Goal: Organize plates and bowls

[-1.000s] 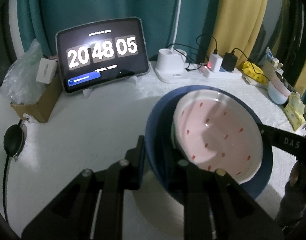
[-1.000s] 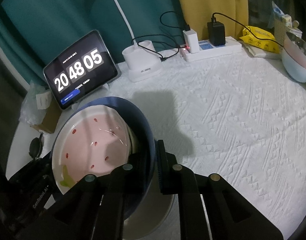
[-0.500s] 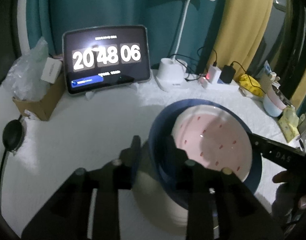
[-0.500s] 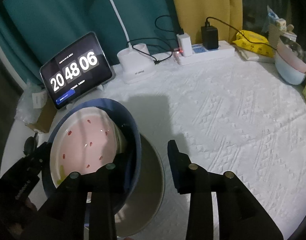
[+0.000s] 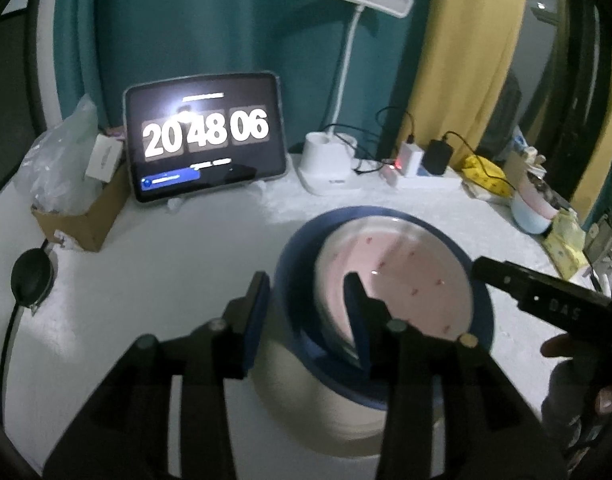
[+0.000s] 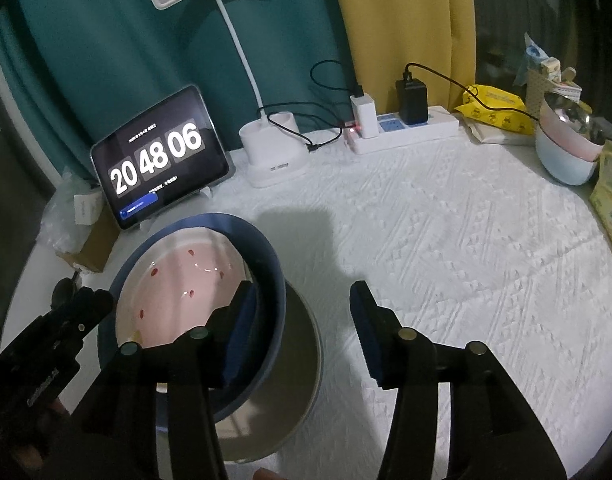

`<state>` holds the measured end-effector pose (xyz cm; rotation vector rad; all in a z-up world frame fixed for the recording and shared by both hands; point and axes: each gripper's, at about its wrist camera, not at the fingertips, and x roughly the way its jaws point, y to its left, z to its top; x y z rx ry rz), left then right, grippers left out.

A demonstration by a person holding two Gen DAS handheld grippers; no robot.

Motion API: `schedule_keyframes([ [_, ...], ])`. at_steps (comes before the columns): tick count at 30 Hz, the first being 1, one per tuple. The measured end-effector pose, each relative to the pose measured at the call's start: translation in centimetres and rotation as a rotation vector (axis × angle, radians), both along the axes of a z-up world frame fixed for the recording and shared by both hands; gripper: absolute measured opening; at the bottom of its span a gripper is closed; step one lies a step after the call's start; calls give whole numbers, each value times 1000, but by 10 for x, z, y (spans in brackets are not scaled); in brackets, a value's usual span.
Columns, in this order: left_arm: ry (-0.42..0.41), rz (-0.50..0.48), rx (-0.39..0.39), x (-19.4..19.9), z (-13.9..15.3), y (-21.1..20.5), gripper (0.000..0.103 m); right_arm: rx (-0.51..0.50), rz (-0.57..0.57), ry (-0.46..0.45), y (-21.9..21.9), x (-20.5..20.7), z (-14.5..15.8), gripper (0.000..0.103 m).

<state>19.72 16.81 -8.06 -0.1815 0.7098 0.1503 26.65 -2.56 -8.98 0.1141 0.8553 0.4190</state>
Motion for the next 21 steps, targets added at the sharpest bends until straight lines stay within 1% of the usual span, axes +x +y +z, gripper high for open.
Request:
schedule_keyframes([
  [5, -12, -20, -2, -7, 4, -11, 40, 3, -4, -10, -8, -9, 3, 52],
  [10, -15, -33, -25, -16, 7, -18, 40, 3, -5, -19, -15, -18, 5, 52],
  [16, -34, -35, 8, -29, 11, -31, 43, 2, -3, -36, -21, -31, 8, 53],
  [17, -36, -38, 11, -30, 11, -32, 49, 2, -3, -39, -22, -33, 9, 53],
  [18, -39, -39, 16, -32, 12, -33, 61, 1, -3, -41, -24, -35, 9, 53],
  [20, -55, -44, 33, -38, 13, -39, 71, 3, -6, -44, -27, -39, 9, 53],
  [21, -58, -46, 41, -41, 14, -42, 72, 2, -8, -45, -28, -41, 9, 53],
])
